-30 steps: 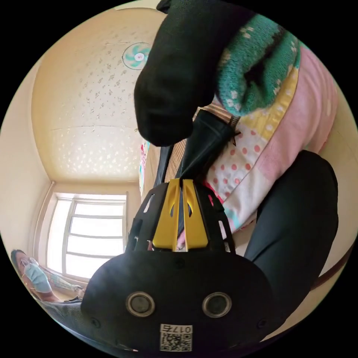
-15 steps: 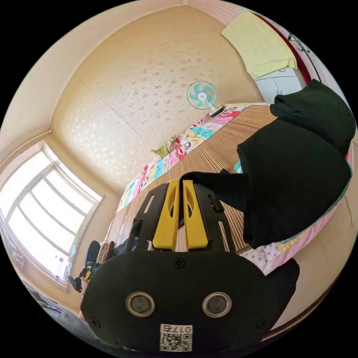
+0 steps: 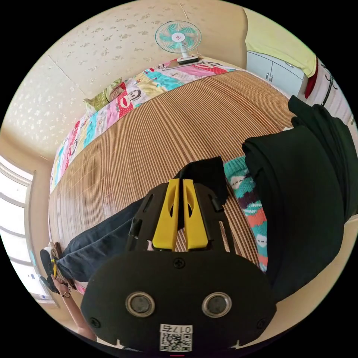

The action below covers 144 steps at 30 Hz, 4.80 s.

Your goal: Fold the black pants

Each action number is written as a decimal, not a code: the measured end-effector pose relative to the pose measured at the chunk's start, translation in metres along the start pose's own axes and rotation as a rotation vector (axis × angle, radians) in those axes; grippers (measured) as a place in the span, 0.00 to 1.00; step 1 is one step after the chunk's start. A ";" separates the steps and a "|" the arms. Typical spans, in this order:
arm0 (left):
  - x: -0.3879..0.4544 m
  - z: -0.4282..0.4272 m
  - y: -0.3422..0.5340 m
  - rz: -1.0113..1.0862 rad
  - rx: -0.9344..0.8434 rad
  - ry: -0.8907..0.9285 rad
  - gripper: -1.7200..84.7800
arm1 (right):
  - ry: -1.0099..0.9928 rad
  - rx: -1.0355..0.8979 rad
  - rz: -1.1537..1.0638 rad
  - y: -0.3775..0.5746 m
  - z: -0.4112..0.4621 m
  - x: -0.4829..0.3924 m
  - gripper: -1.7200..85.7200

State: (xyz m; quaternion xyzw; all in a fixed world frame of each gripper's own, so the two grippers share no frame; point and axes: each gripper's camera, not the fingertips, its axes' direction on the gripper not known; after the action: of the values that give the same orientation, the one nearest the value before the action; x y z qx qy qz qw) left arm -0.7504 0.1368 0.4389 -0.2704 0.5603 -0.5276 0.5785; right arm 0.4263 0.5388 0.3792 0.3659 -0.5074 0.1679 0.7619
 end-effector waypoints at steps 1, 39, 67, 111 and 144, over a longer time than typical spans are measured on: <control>0.001 0.009 -0.002 -0.002 -0.003 -0.002 0.10 | 0.019 0.004 -0.018 -0.012 0.023 -0.007 0.05; 0.085 0.090 0.157 0.594 -0.435 -0.459 0.06 | 0.306 -0.511 -0.660 0.174 0.279 -0.058 0.02; 0.130 0.076 0.057 1.002 -0.653 0.134 0.03 | -0.103 -0.222 -0.634 0.239 0.171 -0.005 0.04; -0.157 -0.053 0.021 -0.250 -0.116 0.073 0.14 | -0.327 -0.225 -0.298 0.250 -0.004 0.209 0.03; -0.069 -0.097 0.062 0.242 -0.300 0.181 0.10 | -0.559 -0.007 0.204 0.192 -0.178 0.325 0.11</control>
State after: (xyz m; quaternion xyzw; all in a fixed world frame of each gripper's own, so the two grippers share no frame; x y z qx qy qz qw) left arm -0.8093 0.2455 0.3864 -0.2356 0.7105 -0.3871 0.5383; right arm 0.5608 0.7609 0.7063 0.3426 -0.7323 0.1343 0.5730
